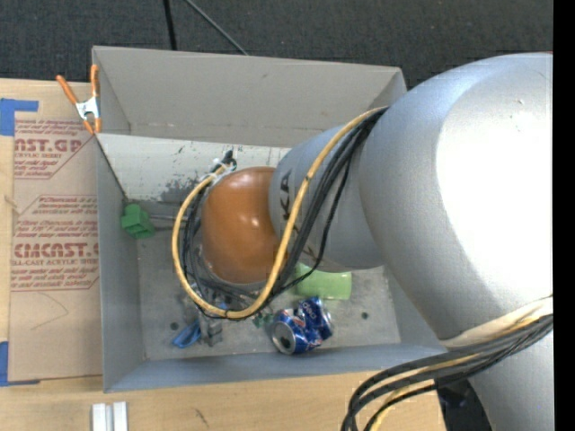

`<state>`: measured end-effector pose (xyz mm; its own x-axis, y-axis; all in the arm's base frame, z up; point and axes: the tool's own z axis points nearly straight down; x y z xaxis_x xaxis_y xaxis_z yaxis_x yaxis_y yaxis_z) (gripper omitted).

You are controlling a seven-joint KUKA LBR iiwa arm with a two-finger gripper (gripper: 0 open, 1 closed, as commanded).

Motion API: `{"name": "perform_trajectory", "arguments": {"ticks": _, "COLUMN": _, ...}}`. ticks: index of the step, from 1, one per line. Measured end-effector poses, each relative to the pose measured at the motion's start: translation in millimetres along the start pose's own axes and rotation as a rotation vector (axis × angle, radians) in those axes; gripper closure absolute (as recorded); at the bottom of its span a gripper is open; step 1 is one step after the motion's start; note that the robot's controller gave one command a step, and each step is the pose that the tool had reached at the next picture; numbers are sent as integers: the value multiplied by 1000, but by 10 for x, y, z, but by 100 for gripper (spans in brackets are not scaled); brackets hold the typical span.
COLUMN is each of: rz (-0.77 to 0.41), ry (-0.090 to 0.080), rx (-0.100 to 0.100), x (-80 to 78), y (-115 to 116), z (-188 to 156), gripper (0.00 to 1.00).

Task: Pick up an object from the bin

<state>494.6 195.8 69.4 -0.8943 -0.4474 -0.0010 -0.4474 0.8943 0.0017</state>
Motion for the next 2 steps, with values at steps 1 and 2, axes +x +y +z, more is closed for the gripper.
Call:
{"name": "perform_trajectory", "arguments": {"ticks": 1, "rz": -13, "ry": -11, "rx": 4, "x": -283, "y": -265, "z": -1203, "gripper": 100}}
{"name": "perform_trajectory", "arguments": {"ticks": 2, "rz": -16, "ry": -13, "rx": 4, "x": -474, "y": -359, "z": -1952, "gripper": 100}}
